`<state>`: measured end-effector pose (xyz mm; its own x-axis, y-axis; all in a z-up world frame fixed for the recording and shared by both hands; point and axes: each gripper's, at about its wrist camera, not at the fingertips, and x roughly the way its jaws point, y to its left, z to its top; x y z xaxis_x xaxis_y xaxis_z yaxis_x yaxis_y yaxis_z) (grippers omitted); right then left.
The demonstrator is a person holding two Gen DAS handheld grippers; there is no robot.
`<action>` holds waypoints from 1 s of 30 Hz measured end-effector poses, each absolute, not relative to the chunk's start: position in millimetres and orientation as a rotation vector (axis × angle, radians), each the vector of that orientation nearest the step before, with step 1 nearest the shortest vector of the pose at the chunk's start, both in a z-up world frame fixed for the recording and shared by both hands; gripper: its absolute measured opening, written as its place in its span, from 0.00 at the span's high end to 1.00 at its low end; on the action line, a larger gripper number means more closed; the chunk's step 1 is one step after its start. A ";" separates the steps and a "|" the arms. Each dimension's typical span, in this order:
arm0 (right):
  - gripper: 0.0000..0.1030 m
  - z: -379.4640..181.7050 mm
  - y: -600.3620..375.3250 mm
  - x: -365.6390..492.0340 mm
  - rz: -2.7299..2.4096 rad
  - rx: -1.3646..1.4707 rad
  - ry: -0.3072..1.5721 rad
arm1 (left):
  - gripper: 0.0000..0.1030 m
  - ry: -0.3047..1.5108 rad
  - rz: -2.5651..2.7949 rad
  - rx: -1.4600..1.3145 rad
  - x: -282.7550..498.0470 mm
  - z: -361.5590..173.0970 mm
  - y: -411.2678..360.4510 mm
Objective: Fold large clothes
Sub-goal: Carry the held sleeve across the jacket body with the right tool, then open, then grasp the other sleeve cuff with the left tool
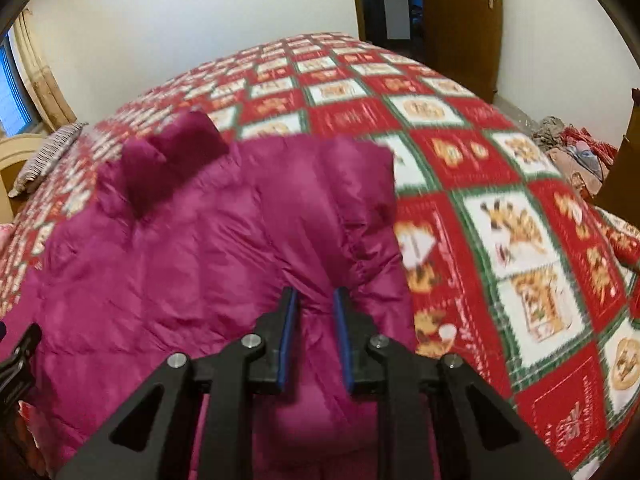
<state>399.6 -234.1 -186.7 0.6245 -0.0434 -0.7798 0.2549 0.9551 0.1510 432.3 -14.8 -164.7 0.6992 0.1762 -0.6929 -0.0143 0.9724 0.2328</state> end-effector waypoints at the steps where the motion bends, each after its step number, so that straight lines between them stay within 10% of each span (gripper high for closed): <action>1: 0.81 -187.4 -232.7 398.3 -0.176 0.246 0.872 | 0.01 0.807 0.114 0.208 435.2 -172.6 -13.1; 14: 0.69 -138.9 -193.0 371.5 -0.182 0.164 0.730 | 0.01 0.752 0.077 0.054 424.9 -151.0 21.5; 18: 0.42 -133.3 -159.7 362.6 -0.064 0.115 0.698 | 0.01 0.685 0.169 -0.059 405.2 -115.9 94.5; 30: 0.35 -191.1 -132.7 374.5 -0.048 0.063 0.825 | 0.01 0.803 0.748 -0.252 405.4 -164.0 321.4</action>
